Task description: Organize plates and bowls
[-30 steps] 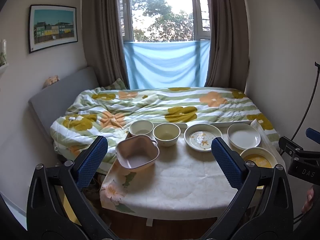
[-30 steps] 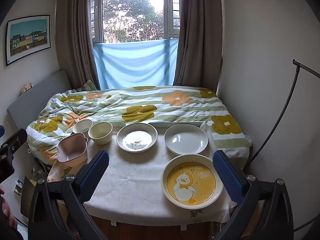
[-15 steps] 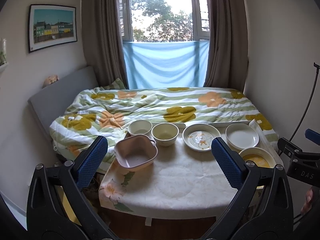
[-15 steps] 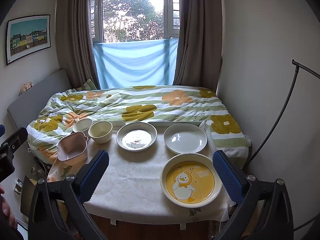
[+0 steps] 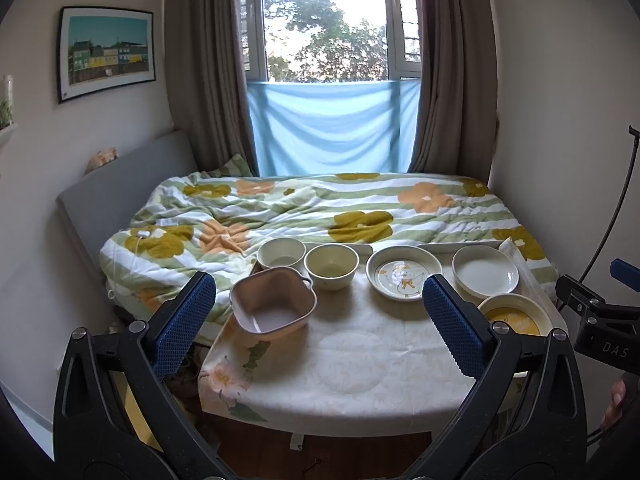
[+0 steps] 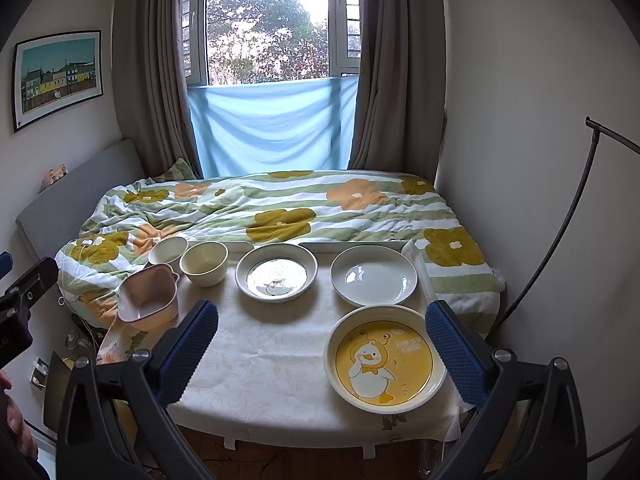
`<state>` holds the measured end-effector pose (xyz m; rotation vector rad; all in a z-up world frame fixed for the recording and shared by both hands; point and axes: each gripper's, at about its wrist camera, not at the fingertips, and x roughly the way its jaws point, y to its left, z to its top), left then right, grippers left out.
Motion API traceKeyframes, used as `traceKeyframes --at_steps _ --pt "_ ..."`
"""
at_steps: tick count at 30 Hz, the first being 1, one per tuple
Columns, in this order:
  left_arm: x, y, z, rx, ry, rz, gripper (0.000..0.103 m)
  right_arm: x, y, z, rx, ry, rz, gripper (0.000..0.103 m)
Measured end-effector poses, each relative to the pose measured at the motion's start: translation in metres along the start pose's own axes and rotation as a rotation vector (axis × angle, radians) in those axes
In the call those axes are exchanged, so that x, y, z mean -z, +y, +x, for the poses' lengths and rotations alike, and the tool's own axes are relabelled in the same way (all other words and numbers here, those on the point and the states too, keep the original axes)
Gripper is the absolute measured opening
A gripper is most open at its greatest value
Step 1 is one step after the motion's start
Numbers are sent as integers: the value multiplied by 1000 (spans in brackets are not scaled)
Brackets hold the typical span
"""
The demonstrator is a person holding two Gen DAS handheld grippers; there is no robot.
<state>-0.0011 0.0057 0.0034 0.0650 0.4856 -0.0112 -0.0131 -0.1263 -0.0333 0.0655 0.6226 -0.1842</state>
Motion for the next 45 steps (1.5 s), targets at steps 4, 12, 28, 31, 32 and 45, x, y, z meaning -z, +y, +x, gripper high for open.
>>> traceKeyframes --at_steps 4,12,28,31,32,45 --pt "1 1 1 0 4 -3 103 1 0 0 0 0 0 103" --pt "0 1 2 -3 7 -1 103 0 0 0 0 1 0 103" --pt "2 3 2 -4 8 -1 103 -1 -1 1 -2 4 0 103" --pt "2 3 2 -3 8 -2 103 1 0 -1 -3 4 0 103" --pt "2 3 2 -3 8 -2 103 2 1 -2 -3 4 0 103" --pt "8 8 5 8 29 -15 103 3 5 -8 -13 -3 -5 103"
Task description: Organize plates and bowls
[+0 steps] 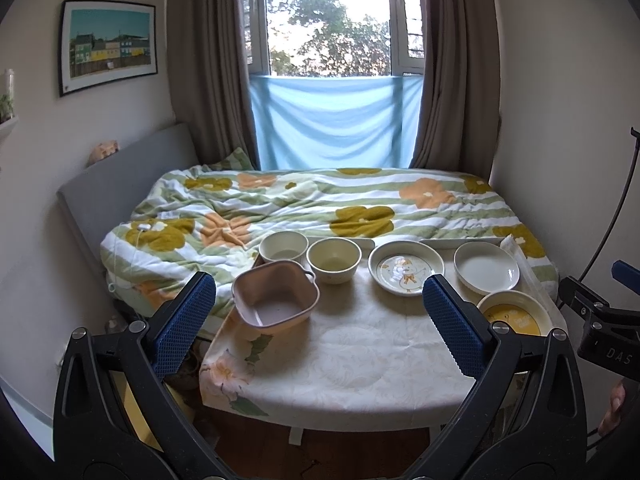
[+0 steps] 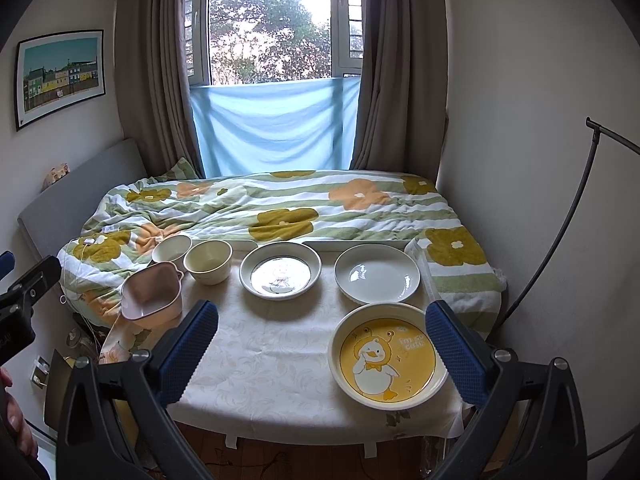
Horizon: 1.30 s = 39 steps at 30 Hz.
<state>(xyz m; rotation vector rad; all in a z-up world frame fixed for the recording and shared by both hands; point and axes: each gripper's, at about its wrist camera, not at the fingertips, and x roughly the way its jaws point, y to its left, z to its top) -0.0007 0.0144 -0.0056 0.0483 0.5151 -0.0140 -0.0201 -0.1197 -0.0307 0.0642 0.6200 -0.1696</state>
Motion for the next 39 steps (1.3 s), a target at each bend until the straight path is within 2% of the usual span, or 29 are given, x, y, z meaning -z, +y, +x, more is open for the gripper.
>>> traceKeyframes --at_steps 4,7,9,12,15,18,23,27,29,31,33,37,39 --pt "-8 -8 4 29 1 28 103 -3 -3 -2 -1 16 28 103" --pt "-11 -16 17 114 30 37 103 -2 -13 3 12 47 59 103" --pt "-7 -26 37 184 77 47 103 6 -21 10 4 72 79 103" --pt "3 -47 67 210 160 79 103 22 -37 24 66 101 86 103" --pt "17 -76 96 271 232 103 103 39 -62 41 67 150 114 103" --pt "31 -107 125 320 305 129 103 55 -99 65 35 214 174 103" --pt "61 -162 183 450 463 134 102 81 -156 114 -8 335 230 103" --pt "90 -205 225 506 574 172 101 99 -195 149 -108 385 285 102" --pt "104 -223 245 524 624 180 97 108 -207 164 -167 401 297 96" --pt "114 -236 258 528 664 185 90 112 -216 178 -206 420 299 81" --pt "121 -246 268 522 693 190 76 115 -223 188 -238 433 302 71" --pt "130 -258 283 518 730 185 66 116 -232 207 -273 452 294 60" --pt "134 -265 290 514 746 183 53 116 -235 212 -288 461 297 53"
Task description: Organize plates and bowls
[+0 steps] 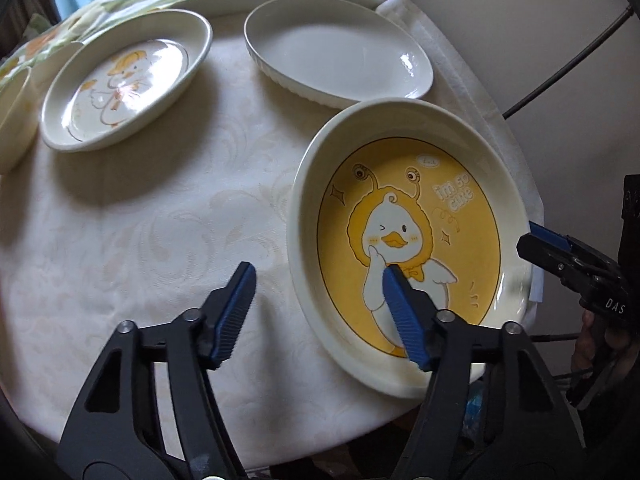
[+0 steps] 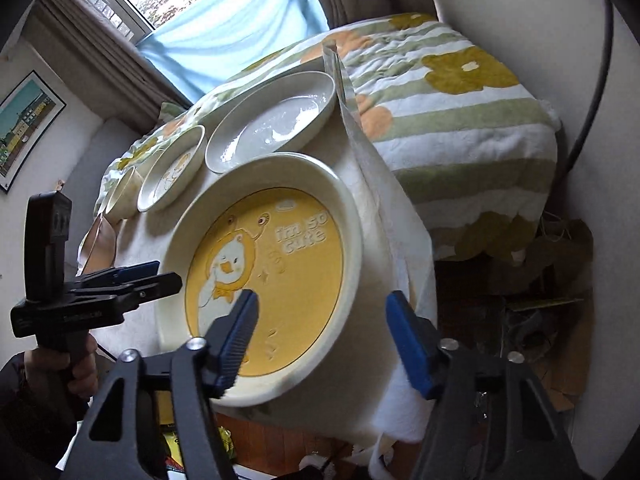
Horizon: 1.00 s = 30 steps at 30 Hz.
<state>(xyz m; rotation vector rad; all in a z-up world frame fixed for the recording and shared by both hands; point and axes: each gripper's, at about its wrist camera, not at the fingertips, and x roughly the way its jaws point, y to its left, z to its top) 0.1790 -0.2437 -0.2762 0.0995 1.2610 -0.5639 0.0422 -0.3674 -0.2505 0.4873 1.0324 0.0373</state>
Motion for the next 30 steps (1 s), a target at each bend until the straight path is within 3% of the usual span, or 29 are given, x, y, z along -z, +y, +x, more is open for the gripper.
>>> traceKeyframes --at_steps 5,10,30 --pt "-4 1 12 -2 23 -20 30 -10 -6 11 -32 29 -24 32" --pt "-9 3 14 15 23 -36 21 -14 -9 20 -13 53 -28 16" --pt "5 2 -14 -37 -18 -10 21 -15 3 17 -5 56 -121 16"
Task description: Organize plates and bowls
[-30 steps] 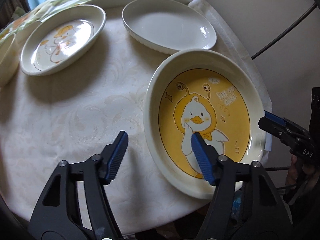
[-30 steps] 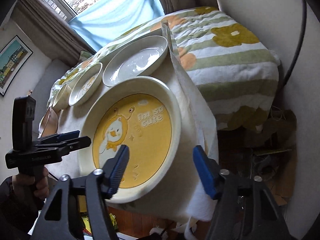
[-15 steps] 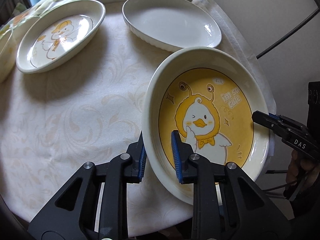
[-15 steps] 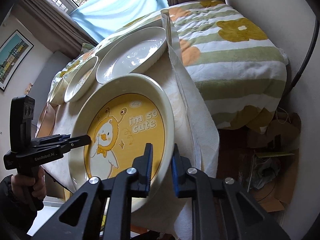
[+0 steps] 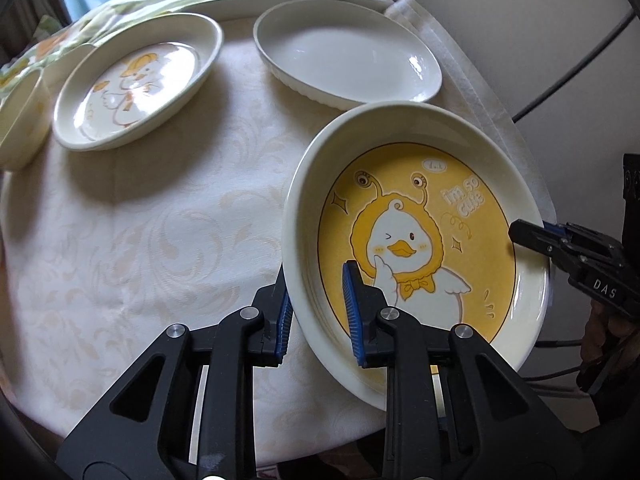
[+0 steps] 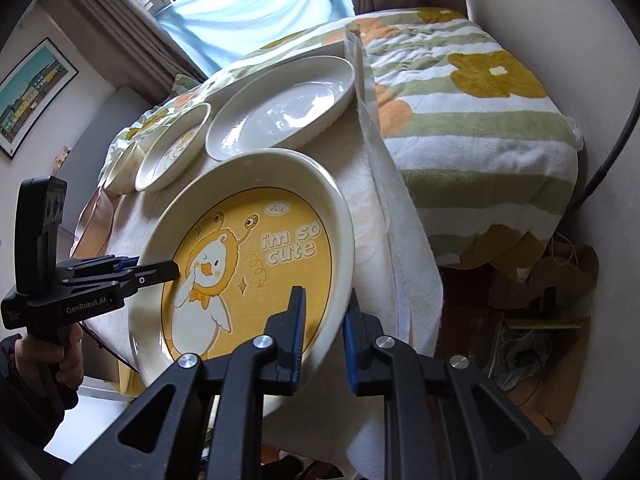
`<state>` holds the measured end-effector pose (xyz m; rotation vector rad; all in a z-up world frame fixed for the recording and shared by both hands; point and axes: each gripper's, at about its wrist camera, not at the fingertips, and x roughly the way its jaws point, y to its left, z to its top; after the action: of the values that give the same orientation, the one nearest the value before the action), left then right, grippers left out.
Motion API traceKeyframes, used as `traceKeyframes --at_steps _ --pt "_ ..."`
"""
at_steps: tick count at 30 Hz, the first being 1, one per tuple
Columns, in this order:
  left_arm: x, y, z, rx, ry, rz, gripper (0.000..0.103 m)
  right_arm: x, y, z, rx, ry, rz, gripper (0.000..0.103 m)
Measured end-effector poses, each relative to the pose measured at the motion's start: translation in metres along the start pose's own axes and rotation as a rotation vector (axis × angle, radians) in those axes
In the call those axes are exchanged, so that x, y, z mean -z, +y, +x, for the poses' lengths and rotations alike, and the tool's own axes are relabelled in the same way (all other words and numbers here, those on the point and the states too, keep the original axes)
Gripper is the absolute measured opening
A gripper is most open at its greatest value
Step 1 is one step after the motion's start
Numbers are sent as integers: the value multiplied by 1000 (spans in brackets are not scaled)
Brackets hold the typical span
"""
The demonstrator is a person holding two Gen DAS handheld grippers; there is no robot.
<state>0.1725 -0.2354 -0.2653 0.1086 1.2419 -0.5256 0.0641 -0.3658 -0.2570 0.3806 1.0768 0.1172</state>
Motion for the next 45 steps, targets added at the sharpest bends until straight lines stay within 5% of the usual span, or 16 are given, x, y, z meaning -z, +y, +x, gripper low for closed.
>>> traceKeyframes --at_steps 12,24,34,45 --pt "12 49 -62 0 -98 -72 21 -22 62 -17 -12 -50 -106 16" --pt "51 166 -132 -71 -127 -121 21 -28 185 18 -63 -46 -141 16" --pt "93 261 -119 -80 -57 -145 21 -7 251 89 -77 36 -108 16" --pt "112 294 -94 -69 -94 -163 21 10 262 125 -85 6 -114 16"
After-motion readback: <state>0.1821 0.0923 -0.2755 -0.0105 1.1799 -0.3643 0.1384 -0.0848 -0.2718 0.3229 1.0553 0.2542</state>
